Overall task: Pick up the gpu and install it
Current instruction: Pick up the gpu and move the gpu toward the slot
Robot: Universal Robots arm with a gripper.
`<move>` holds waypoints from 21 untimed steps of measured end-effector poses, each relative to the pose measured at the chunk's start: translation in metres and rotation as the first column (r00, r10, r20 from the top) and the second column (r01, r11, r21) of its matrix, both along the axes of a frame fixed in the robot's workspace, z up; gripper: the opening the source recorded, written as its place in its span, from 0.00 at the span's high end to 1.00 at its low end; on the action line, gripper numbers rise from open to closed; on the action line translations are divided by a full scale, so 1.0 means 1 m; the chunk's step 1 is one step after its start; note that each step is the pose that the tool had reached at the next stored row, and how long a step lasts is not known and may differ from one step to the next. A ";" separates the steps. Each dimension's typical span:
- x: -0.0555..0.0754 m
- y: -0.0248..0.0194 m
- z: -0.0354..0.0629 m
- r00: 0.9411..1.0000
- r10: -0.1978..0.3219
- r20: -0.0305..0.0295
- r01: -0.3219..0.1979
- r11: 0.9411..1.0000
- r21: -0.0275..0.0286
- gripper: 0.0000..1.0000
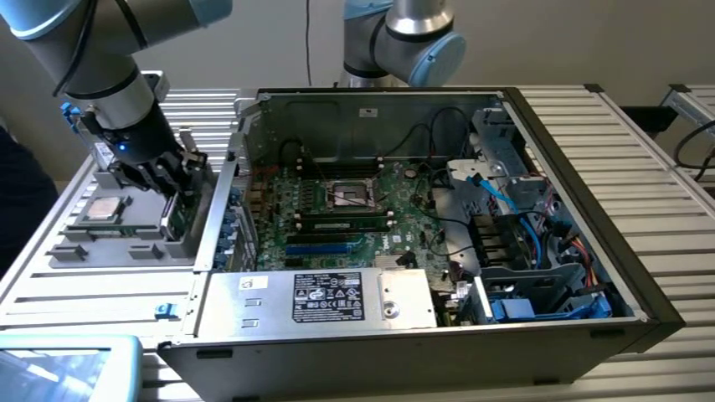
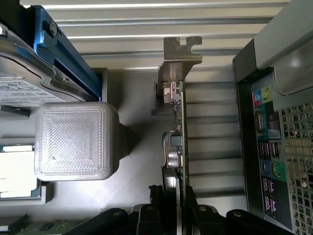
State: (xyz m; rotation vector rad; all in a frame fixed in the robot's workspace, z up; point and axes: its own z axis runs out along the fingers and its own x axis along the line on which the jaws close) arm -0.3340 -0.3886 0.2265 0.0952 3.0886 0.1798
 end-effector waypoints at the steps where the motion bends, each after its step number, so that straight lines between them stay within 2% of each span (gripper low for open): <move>1: 0.000 0.0000 0.0024 1.000 0.000 0.000 0.000 1.000 0.002 0.72; 4: 0.000 -0.0001 0.0095 1.000 0.000 0.000 0.000 1.000 0.010 0.72; 8: 0.000 -0.0006 0.0228 1.000 0.000 -0.001 0.000 1.000 0.014 0.72; 13: -0.001 -0.0020 0.0394 1.000 0.000 -0.004 0.000 1.000 0.016 0.72; 17: -0.002 -0.0031 0.0502 1.000 0.000 -0.010 0.000 1.000 0.016 0.72; 21: -0.002 -0.0051 0.0673 1.000 0.000 -0.012 0.000 1.000 0.016 0.72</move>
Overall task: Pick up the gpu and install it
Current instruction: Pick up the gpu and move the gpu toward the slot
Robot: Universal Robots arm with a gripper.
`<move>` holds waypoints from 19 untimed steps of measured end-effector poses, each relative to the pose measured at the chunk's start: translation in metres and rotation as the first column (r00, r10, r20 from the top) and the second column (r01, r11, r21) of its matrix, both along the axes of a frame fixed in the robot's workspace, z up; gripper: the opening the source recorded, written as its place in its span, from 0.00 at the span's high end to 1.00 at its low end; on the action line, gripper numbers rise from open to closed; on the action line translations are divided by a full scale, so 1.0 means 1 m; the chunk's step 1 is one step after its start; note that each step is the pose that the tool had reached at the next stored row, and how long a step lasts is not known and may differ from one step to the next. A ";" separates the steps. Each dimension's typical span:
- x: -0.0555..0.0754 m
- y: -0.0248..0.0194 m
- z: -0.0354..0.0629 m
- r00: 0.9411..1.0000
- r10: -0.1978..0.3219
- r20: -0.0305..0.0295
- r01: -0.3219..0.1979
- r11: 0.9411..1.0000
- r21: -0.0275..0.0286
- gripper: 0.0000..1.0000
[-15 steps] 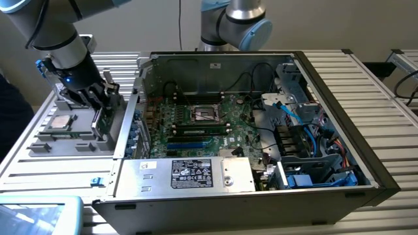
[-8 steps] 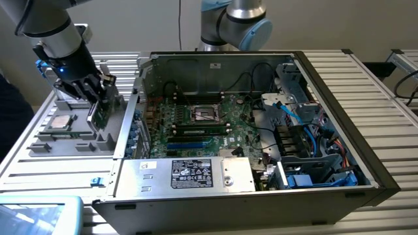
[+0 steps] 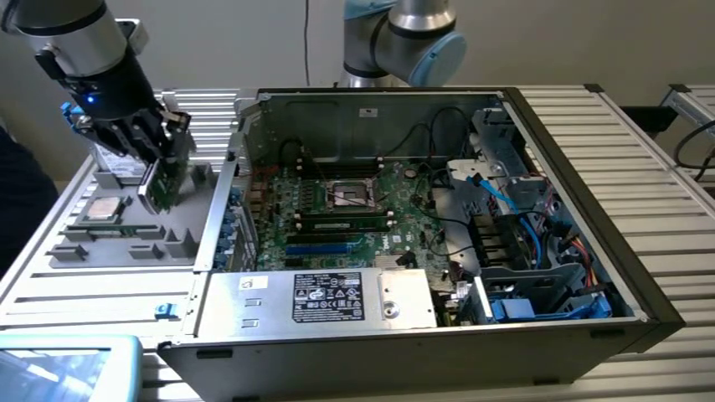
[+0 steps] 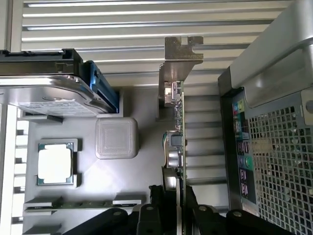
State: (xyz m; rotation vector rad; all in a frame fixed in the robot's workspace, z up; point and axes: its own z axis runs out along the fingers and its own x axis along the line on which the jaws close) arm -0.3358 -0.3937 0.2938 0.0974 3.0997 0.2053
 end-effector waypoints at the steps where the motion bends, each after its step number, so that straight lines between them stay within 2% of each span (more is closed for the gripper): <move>1: 0.000 -0.0009 0.0045 1.000 0.000 0.000 0.000 1.000 0.000 0.72; 12: 0.012 -0.0097 0.0545 1.000 0.000 -0.012 0.000 1.000 0.000 0.72; 19: 0.029 -0.0129 0.0864 1.000 0.000 -0.017 0.000 1.000 0.000 0.72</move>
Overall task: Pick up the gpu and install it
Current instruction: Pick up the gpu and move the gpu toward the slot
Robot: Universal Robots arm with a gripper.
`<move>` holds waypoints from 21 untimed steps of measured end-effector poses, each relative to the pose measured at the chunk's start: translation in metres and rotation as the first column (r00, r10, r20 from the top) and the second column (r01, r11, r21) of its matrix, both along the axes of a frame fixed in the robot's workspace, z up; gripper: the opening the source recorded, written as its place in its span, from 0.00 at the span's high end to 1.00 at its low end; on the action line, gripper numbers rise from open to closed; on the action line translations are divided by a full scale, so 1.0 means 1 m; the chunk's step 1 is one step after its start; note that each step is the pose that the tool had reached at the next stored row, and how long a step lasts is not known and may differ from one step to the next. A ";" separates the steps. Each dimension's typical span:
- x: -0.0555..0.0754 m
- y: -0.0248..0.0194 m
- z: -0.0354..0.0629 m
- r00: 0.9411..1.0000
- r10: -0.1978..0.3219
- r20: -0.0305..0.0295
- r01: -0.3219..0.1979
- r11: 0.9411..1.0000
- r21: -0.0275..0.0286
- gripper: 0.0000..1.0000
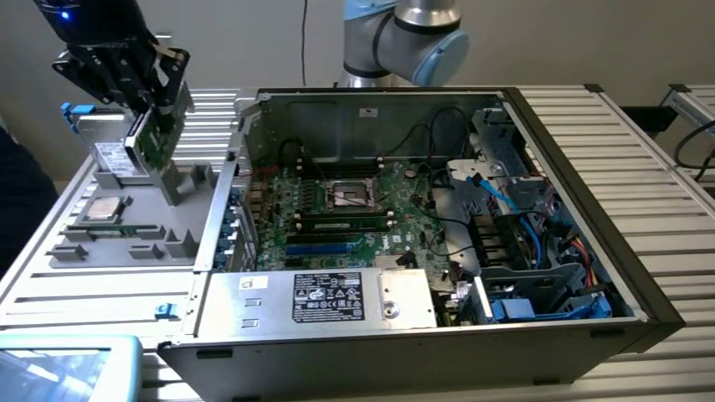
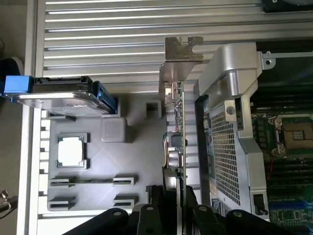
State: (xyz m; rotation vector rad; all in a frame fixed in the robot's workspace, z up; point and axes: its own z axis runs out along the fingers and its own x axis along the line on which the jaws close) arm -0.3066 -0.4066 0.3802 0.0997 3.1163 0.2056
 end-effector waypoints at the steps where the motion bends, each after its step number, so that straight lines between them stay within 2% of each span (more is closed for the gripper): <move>1: 0.003 -0.0004 0.0044 1.000 0.000 -0.001 0.000 1.000 0.000 0.72; 6: 0.019 -0.0021 0.0267 1.000 0.000 -0.010 0.000 1.000 0.000 0.72; 12: 0.038 -0.0036 0.0395 0.999 0.000 -0.041 0.000 1.000 0.000 0.72; 17: 0.061 -0.0040 0.0419 0.999 0.000 -0.041 0.000 1.000 -0.001 0.72; 21: 0.079 -0.0039 0.0419 0.999 0.000 -0.042 0.000 1.000 -0.005 0.72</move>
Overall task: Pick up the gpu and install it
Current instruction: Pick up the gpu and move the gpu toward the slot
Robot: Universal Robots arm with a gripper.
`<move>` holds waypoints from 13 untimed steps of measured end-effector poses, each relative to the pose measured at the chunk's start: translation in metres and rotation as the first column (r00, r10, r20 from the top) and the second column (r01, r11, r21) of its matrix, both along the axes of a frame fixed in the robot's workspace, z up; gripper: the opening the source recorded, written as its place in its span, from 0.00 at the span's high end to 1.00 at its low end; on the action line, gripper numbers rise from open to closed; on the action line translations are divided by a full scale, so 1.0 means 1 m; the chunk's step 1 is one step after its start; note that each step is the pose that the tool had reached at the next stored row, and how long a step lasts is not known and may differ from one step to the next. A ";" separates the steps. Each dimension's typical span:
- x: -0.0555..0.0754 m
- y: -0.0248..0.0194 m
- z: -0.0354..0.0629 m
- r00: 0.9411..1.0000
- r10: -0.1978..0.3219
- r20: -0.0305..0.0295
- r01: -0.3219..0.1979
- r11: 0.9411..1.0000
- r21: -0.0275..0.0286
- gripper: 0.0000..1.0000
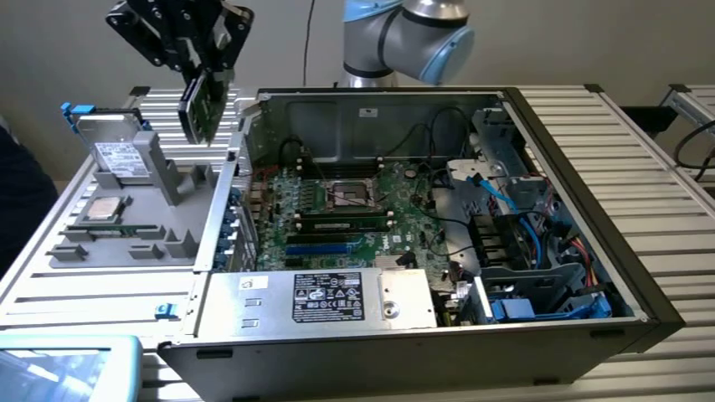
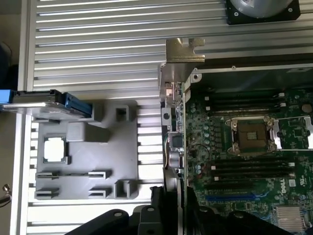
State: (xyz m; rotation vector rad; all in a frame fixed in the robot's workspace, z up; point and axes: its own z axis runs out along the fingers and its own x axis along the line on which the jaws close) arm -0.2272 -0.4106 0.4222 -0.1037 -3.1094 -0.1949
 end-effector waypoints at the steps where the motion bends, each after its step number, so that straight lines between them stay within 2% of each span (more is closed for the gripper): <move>1: 0.004 0.0000 0.0000 1.000 0.000 0.000 0.000 1.000 -0.002 0.72; 7: 0.031 0.0000 0.0000 1.000 0.000 -0.002 0.000 1.000 -0.012 0.72; 13: 0.059 -0.0003 0.0000 1.000 0.000 -0.004 0.000 1.000 -0.026 0.72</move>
